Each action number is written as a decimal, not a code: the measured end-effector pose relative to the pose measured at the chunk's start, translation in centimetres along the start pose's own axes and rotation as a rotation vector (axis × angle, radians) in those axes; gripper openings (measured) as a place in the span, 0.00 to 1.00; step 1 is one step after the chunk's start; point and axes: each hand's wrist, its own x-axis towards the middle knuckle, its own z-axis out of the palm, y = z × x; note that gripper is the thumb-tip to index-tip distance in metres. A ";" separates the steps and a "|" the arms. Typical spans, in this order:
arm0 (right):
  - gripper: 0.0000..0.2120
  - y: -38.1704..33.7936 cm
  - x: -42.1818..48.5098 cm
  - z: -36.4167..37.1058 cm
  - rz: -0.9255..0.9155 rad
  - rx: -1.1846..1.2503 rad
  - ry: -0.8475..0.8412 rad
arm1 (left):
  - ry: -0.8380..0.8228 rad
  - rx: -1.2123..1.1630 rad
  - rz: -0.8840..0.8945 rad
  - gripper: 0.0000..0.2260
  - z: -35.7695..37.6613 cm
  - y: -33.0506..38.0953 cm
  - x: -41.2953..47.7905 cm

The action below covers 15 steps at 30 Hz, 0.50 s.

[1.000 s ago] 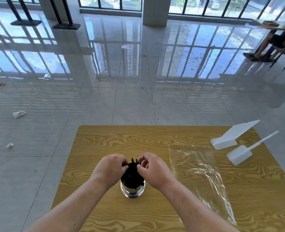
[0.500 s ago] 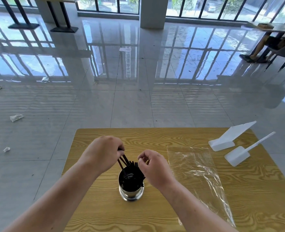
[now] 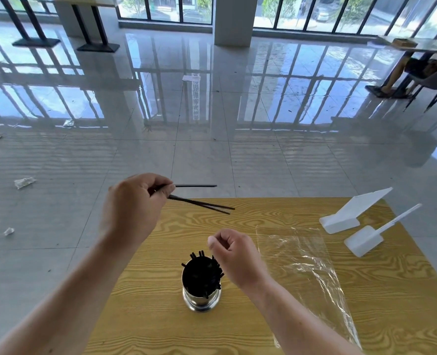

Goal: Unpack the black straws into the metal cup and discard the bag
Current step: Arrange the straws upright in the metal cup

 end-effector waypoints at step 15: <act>0.20 -2.0 2.8 -1.3 0.340 0.549 0.100 | -0.549 -0.713 -0.772 0.02 6.7 -2.7 -7.6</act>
